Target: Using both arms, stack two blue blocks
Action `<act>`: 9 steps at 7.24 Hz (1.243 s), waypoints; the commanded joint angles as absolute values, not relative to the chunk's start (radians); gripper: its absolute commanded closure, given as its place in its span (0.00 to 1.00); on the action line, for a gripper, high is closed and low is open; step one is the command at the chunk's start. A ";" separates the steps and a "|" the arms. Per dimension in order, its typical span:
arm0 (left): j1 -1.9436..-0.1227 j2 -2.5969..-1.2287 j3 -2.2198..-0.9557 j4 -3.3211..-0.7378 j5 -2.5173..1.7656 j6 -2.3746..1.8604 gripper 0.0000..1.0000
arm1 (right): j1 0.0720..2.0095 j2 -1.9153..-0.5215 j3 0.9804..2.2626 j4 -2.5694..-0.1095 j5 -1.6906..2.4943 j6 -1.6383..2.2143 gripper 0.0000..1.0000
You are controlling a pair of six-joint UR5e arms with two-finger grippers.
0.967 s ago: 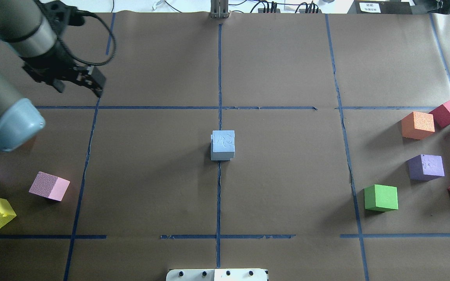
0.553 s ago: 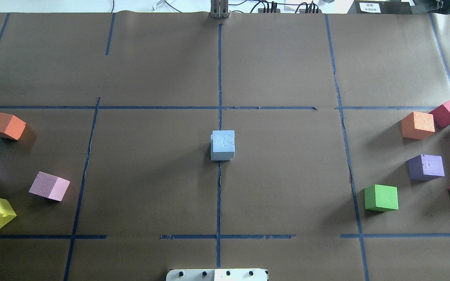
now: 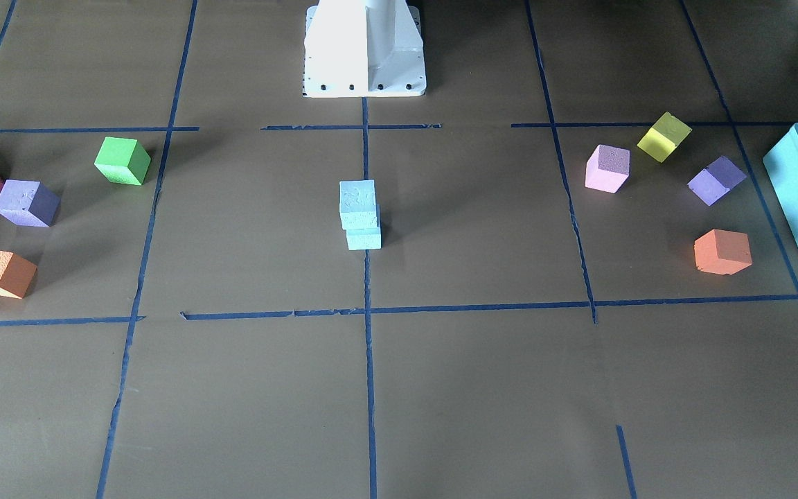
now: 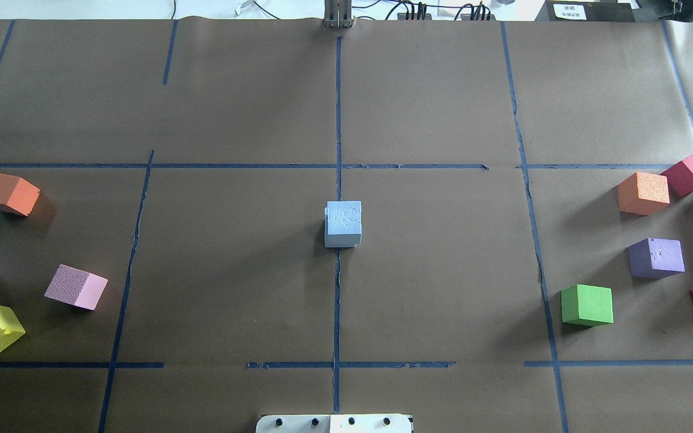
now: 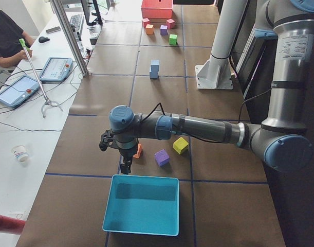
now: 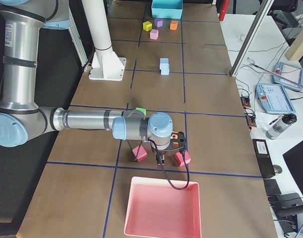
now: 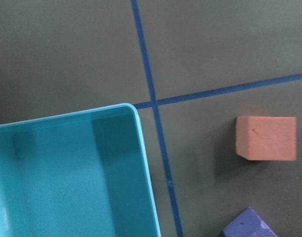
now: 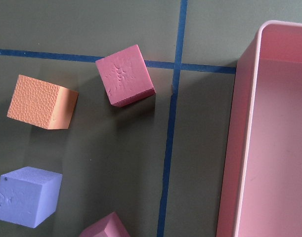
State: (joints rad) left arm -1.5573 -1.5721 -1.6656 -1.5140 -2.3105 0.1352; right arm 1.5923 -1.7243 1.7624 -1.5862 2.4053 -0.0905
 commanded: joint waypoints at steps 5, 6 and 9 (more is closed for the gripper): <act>-1.569 -1.549 -1.620 -1.536 -2.312 0.061 0.00 | 1.592 -1.721 1.763 -1.586 2.405 -0.089 0.00; -1.571 -1.546 -1.621 -1.532 -2.327 0.061 0.00 | 1.592 -1.720 1.763 -1.586 2.405 -0.089 0.00; -1.569 -1.540 -1.617 -1.542 -2.404 0.063 0.00 | 1.592 -1.720 1.763 -1.586 2.405 -0.087 0.00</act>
